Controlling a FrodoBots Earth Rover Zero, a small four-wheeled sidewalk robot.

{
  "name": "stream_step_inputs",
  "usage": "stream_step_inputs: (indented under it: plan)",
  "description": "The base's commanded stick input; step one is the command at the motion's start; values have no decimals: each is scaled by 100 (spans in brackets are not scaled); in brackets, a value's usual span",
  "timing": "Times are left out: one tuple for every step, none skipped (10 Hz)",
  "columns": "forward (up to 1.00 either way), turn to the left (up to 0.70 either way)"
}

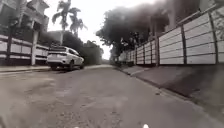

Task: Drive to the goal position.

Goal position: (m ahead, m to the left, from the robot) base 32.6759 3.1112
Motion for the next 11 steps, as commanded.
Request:
stream_step_inputs:
  plan:
    - [85,0]
    - [85,0]
    - [85,0]
    - [85,0]
    - [85,0]
    - [85,0]
    - [85,0]
    - [85,1]
    - [85,3]
    - [85,0]
    - [85,0]
